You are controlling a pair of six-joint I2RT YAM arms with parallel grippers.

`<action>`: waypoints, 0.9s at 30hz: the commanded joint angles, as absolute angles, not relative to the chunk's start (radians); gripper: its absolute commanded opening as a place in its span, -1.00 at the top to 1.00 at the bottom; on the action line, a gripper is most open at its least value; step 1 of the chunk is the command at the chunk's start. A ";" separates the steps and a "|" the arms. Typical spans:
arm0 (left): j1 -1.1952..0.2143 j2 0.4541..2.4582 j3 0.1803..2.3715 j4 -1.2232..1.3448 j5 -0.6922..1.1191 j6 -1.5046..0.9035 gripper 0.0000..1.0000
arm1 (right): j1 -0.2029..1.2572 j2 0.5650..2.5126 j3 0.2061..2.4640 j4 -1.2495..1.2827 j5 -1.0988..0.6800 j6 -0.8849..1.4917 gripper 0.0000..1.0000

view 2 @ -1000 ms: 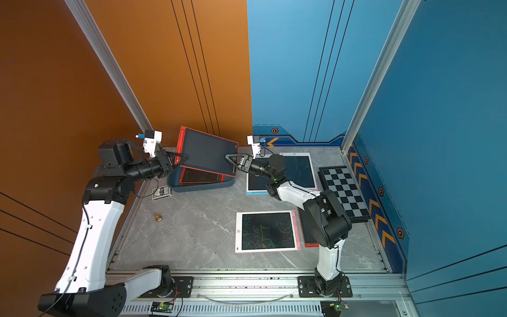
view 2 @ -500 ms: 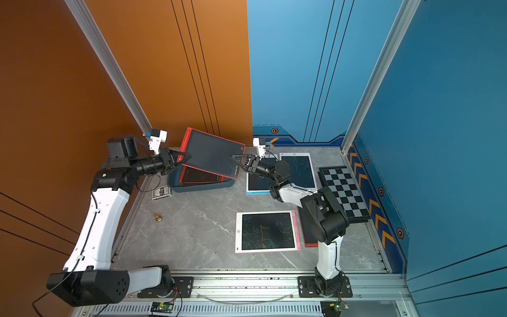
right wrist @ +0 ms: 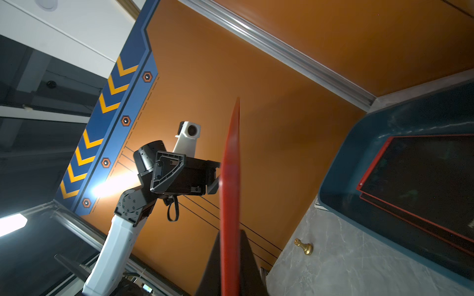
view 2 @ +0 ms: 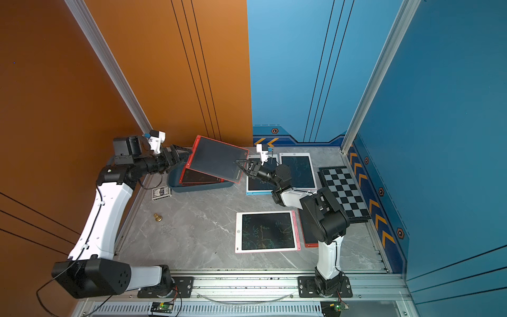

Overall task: Take out the writing tablet from the storage box
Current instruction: Pick up the writing tablet from the storage box.

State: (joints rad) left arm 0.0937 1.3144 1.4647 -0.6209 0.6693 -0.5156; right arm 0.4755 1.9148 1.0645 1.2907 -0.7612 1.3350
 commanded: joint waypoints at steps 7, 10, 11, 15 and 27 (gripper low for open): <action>0.071 1.133 1.392 -0.718 0.328 -0.424 -0.81 | 0.511 1.849 1.031 1.125 -0.637 1.239 0.95; 0.048 1.107 1.385 -0.736 0.295 -0.410 -0.81 | 0.553 1.847 1.015 1.126 -0.626 1.245 0.95; 0.041 1.100 1.384 -0.738 0.288 -0.407 -0.82 | 0.573 1.845 1.007 1.123 -0.622 1.246 0.95; 0.001 1.082 1.381 -0.754 0.225 -0.388 -0.82 | 0.669 1.851 0.969 1.109 -0.615 1.251 0.95; -0.085 1.053 1.367 -0.755 0.199 -0.380 -0.83 | 0.899 1.936 0.836 1.132 -0.499 1.293 0.96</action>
State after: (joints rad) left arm -0.0715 1.0821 1.3746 -0.7380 0.2234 -0.4026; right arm 0.8898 1.9068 0.8745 1.0920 -0.5655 1.2762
